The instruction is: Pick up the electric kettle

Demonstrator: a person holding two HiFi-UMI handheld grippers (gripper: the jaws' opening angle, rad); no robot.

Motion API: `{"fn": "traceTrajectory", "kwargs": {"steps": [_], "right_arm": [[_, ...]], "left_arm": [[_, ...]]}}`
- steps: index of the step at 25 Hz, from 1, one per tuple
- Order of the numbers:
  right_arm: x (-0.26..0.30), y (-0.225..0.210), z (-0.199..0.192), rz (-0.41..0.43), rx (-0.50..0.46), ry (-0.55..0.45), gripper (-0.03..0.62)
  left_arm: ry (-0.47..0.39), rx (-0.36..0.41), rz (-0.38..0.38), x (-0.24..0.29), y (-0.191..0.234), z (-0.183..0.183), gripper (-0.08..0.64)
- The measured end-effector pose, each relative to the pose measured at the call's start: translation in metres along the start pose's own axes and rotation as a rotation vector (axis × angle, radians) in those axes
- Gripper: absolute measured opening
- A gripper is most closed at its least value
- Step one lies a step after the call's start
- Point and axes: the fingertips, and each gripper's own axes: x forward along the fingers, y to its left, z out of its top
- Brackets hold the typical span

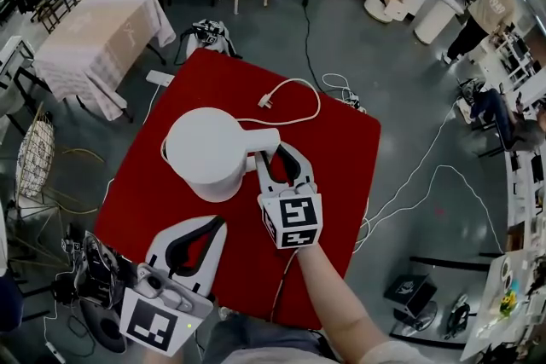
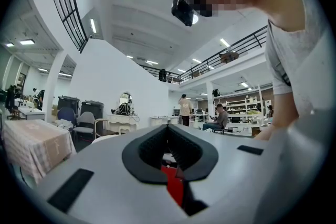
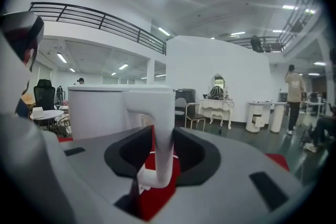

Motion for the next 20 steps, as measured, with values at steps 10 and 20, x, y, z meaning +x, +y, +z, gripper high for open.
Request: {"fn": "traceTrajectory", "kwargs": {"steps": [10, 20], "right_arm": [[0.018, -0.003, -0.003, -0.014, 0.017, 0.009, 0.129], [0.033, -0.001, -0.006, 0.003, 0.021, 0.016, 0.127]], "left_arm": [[0.000, -0.005, 0.019, 0.002, 0.006, -0.002, 0.011], [0.010, -0.001, 0.042, 0.005, 0.013, -0.005, 0.011]]}}
